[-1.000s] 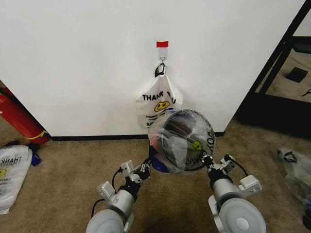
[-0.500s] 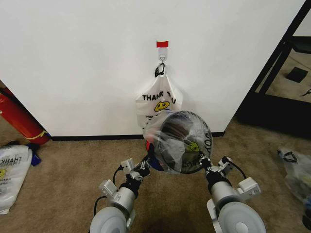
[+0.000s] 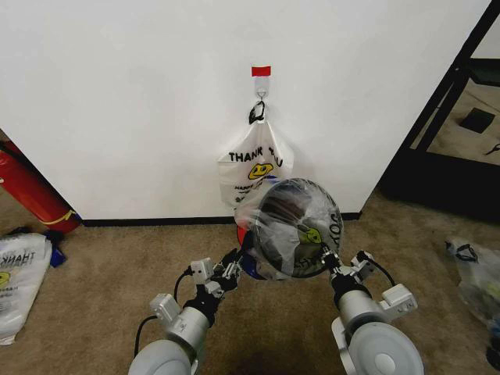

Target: Pick up the garbage bag from the wall and place it over the trash bin.

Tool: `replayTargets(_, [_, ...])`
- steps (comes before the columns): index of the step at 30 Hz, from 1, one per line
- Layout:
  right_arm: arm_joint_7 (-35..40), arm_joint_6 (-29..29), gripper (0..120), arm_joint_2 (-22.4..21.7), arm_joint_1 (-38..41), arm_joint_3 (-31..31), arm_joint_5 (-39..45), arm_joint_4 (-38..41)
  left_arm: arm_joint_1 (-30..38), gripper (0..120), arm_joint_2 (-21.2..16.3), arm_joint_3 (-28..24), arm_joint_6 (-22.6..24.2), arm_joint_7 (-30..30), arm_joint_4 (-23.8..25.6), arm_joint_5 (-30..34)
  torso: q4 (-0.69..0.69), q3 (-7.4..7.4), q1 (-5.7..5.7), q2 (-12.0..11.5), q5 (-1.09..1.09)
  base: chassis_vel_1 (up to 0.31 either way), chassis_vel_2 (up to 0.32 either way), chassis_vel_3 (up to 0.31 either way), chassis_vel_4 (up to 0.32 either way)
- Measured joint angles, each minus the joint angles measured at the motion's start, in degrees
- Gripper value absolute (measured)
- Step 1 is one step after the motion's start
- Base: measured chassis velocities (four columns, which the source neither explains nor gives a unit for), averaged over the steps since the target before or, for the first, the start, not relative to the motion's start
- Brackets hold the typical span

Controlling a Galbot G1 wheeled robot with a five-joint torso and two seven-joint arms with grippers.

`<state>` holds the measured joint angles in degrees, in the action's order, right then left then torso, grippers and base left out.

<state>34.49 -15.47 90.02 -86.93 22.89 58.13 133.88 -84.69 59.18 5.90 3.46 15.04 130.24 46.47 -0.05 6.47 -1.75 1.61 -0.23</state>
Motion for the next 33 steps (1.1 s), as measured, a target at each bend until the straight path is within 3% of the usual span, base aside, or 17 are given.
replayTargets(5, [-0.55,0.72,0,-0.26,0.23,0.07,-2.36,-1.18,-1.65,66,-0.77,1.00,-0.17,0.67,3.01,-0.92,0.00,0.00,0.00,0.00,0.01,0.000,0.000,0.000,0.000])
replayTargets(9, [-1.87,2.76,0,-0.40,-0.02,-0.28,-8.33,-2.45,-1.95,84,-1.87,1.58,-2.48,5.24,5.07,-7.07,0.00,0.00,0.00,0.00,0.00,0.000,0.000,0.000,0.000])
replayTargets(12, [-2.21,4.02,0,-0.22,-0.13,-1.11,-12.58,-2.85,-1.29,92,-2.54,1.34,-3.00,6.57,6.20,-9.62,0.00,0.00,0.00,0.00,0.00,0.000,0.000,0.000,0.000])
replayTargets(15, [-2.57,5.48,0,0.21,-0.36,-2.13,-17.10,-3.35,-0.59,86,-3.33,0.41,-2.98,6.56,7.71,-10.93,0.00,0.00,0.00,0.00,0.01,0.000,0.000,0.000,0.000])
replayTargets(20, [-3.64,8.05,0,1.48,-0.78,-4.58,-26.90,-5.60,1.81,63,-2.67,-5.78,-1.82,5.63,6.34,-14.92,0.00,0.00,0.00,0.00,0.00,0.000,0.000,0.000,0.000])
replayTargets(29, [-5.98,13.22,0,1.62,-0.47,-8.53,-41.10,-9.86,3.28,35,-4.99,-7.83,0.73,4.95,4.25,-16.01,-0.01,0.00,0.00,0.00,0.00,0.000,0.000,0.000,0.000])
replayTargets(33, [-6.96,16.03,0,1.61,0.50,-10.89,-47.12,-12.38,4.38,19,-5.81,-8.37,4.16,5.69,5.04,-15.09,0.02,0.00,0.00,0.00,0.00,0.000,0.000,0.000,0.000])
